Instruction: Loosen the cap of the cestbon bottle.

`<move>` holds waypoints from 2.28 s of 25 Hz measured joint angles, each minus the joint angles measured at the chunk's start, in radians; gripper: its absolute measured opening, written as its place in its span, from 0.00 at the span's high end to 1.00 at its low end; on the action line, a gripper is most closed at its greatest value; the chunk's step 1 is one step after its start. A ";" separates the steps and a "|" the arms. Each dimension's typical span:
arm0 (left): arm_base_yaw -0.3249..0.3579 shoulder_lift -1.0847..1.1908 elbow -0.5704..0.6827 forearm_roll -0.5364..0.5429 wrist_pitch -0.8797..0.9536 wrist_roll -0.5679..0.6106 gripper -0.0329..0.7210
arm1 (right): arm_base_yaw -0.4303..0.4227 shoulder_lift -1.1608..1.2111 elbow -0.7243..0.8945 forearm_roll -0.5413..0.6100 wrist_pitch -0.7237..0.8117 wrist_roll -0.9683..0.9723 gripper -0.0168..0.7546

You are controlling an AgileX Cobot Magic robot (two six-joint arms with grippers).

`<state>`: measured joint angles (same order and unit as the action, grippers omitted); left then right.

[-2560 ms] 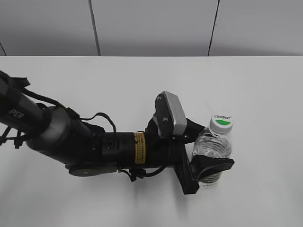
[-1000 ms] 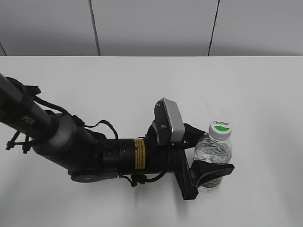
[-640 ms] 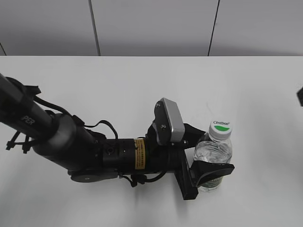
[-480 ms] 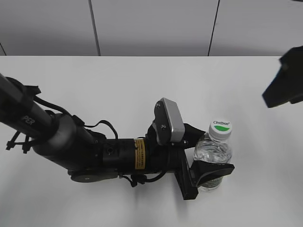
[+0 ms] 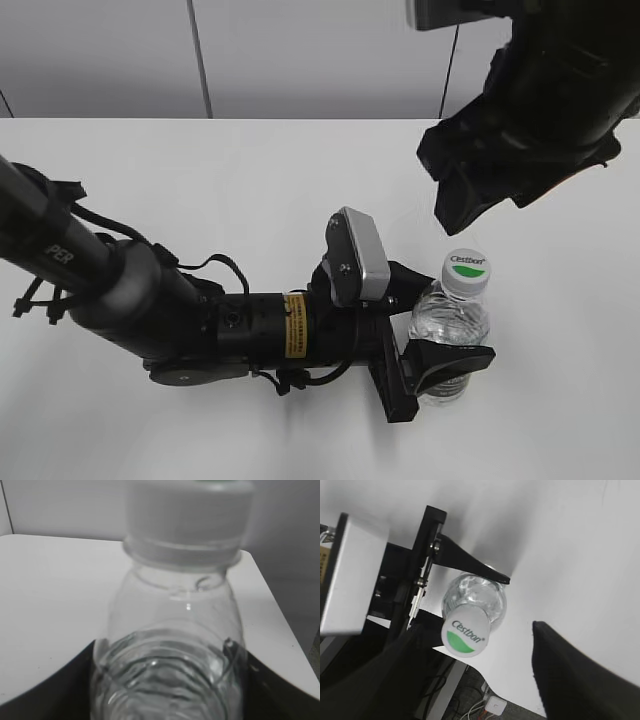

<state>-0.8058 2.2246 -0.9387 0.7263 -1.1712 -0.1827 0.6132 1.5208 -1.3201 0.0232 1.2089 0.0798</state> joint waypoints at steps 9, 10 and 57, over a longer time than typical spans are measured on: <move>0.000 0.000 0.000 0.000 0.000 0.000 0.26 | 0.000 0.058 -0.002 0.009 0.004 0.019 0.25; 0.000 0.000 0.000 0.000 0.000 0.000 0.26 | 0.000 0.068 -0.002 0.020 0.004 0.017 0.25; -0.001 0.000 0.000 0.007 0.000 0.019 0.26 | 0.000 0.096 0.068 0.031 0.006 -1.440 0.58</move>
<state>-0.8067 2.2246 -0.9387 0.7335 -1.1709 -0.1641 0.6132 1.6163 -1.2525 0.0544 1.2150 -1.3607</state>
